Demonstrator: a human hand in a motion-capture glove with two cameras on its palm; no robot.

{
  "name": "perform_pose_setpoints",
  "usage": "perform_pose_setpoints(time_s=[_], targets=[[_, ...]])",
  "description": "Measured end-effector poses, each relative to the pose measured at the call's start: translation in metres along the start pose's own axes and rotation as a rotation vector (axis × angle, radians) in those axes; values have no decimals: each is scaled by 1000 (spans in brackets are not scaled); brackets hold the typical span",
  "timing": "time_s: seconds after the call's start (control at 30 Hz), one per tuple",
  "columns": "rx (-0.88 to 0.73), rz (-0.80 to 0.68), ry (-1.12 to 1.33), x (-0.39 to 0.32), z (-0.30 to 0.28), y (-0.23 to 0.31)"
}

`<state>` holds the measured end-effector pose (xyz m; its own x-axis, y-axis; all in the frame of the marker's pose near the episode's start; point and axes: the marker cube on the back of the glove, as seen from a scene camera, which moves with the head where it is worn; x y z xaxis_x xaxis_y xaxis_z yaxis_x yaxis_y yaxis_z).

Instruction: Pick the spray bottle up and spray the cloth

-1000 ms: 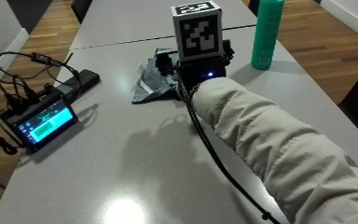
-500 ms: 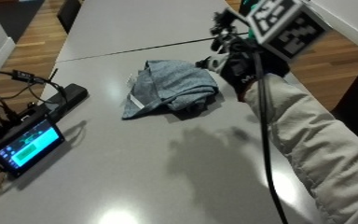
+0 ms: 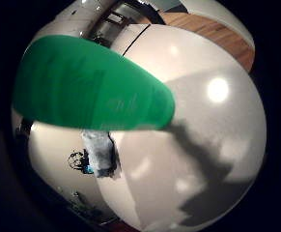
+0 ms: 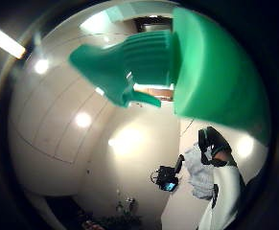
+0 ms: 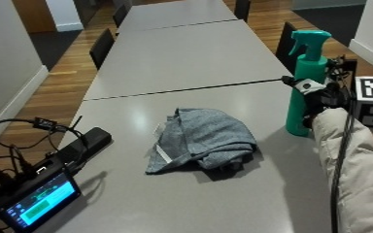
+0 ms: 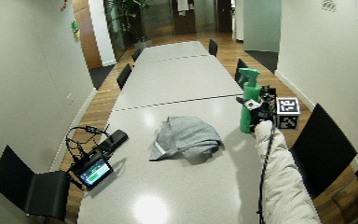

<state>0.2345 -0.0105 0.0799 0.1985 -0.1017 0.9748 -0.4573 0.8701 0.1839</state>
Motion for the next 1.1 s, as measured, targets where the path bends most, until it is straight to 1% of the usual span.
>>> perform_pose_setpoints(time_s=[0.1, 0.2, 0.37, 0.47, 0.6, 0.77, 0.93, 1.1], targets=[[28, 36, -38, 27, -15, -6], [74, 35, -76, 41, -26, -9], [89, 18, -140, 15, -30, -6], [56, -35, -93, -16, -26, -10], [-12, -165, 102, -68, -15, -13], [-39, -311, 442, -121, -1, -11], [-24, -421, 763, -151, 6, -12], [-23, -483, 944, -165, 11, -8]])
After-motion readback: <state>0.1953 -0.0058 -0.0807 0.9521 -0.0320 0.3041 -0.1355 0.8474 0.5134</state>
